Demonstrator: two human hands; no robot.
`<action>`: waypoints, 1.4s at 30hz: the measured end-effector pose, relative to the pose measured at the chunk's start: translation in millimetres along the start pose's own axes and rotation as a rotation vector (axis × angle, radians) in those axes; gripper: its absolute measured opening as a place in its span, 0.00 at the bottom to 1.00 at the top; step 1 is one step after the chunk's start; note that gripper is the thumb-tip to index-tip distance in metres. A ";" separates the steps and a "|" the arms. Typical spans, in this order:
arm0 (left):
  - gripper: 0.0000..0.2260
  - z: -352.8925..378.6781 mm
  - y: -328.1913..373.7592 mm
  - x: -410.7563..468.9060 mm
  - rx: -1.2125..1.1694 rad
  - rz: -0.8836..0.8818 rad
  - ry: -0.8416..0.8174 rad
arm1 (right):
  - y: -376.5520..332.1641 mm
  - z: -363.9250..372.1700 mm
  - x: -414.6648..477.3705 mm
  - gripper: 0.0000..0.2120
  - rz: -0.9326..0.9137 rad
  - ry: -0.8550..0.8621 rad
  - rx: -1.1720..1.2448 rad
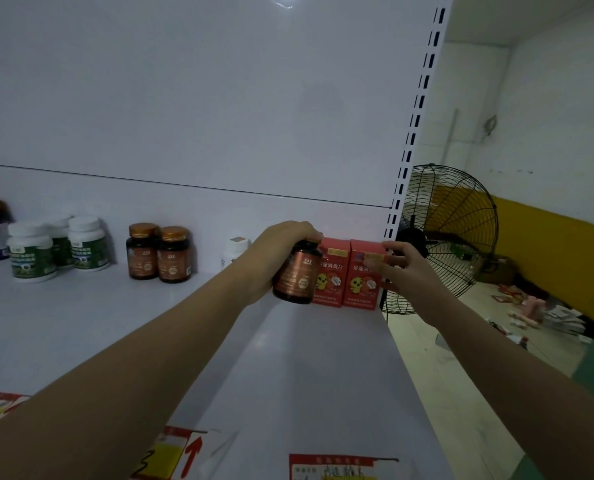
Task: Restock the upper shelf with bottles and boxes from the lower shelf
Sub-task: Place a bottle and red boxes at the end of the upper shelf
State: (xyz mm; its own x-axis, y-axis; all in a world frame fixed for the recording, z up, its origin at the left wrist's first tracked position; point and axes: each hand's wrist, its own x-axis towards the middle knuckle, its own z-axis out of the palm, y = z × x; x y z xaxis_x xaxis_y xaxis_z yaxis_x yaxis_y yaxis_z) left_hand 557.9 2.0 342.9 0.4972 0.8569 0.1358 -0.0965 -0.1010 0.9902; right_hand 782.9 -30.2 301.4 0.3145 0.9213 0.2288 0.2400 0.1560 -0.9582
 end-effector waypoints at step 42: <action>0.11 -218.3 9.8 -89.2 0.214 0.026 0.287 | -84.4 236.2 -54.5 0.24 -0.022 -0.395 -1.330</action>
State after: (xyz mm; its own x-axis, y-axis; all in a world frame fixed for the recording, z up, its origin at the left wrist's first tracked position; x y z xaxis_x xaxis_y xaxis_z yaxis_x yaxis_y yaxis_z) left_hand 324.4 34.9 333.4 0.2311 0.9568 0.1762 0.0920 -0.2018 0.9751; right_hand 528.5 -9.5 329.2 0.0750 0.9965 -0.0358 0.9969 -0.0758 -0.0217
